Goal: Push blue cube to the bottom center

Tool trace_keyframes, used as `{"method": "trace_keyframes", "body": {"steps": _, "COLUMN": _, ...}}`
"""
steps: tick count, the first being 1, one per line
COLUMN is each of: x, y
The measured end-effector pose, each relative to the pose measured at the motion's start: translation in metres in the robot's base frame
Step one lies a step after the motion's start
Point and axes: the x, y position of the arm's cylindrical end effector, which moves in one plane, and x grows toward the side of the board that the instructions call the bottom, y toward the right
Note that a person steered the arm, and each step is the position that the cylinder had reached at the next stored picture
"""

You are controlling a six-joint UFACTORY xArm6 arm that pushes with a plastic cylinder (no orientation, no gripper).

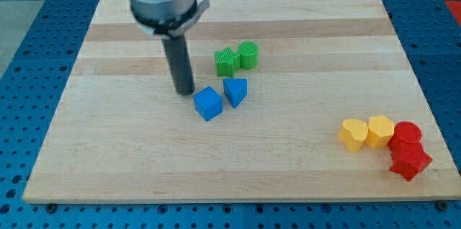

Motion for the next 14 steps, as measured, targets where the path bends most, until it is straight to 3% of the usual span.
{"method": "trace_keyframes", "body": {"steps": 1, "x": 0.004, "y": 0.017}}
{"method": "trace_keyframes", "body": {"steps": 3, "x": 0.061, "y": 0.018}}
{"method": "trace_keyframes", "body": {"steps": 6, "x": 0.142, "y": 0.066}}
{"method": "trace_keyframes", "body": {"steps": 7, "x": 0.139, "y": 0.068}}
{"method": "trace_keyframes", "body": {"steps": 9, "x": 0.049, "y": 0.095}}
{"method": "trace_keyframes", "body": {"steps": 10, "x": 0.077, "y": 0.156}}
{"method": "trace_keyframes", "body": {"steps": 11, "x": 0.102, "y": 0.166}}
{"method": "trace_keyframes", "body": {"steps": 14, "x": 0.131, "y": 0.122}}
